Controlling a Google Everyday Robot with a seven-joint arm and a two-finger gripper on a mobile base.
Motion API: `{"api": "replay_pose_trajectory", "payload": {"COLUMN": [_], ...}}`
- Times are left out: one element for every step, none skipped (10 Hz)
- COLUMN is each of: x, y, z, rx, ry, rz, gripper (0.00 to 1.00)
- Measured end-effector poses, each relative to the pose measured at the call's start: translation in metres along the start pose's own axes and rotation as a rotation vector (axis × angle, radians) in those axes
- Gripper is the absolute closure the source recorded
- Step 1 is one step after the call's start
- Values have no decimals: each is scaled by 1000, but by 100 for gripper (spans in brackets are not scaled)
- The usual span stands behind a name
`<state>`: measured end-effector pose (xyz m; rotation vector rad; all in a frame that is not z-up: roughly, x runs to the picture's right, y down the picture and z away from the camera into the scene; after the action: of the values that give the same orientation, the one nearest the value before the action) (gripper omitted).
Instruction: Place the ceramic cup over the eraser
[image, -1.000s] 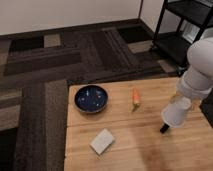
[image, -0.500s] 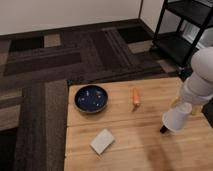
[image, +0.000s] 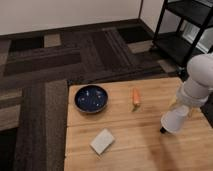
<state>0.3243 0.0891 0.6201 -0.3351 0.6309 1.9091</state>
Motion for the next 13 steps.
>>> {"api": "replay_pose_trajectory", "payload": {"x": [-1,0,0,0,1,1,2,3,3,4,3,3,2], "y": [2,2,2,2,1,0,1,2,3,5,7,8,9], "z": [8,14,23,26,31,37,41,46,52,58,60,65,68], "rx": [-6,-11,-14,-18,-22,-27,-33,-38,-43,-49,-52,-55,-54], "ry": [1,4,11,11,14,16,20,25,31,37,39,45,46], "rz": [-19,-29,-38,-42,-45,-49,-55,-61,-66,-73,-76,-82,-88], "gripper": [100,100,100,100,100,100,100,100,100,100,100,100,100]}}
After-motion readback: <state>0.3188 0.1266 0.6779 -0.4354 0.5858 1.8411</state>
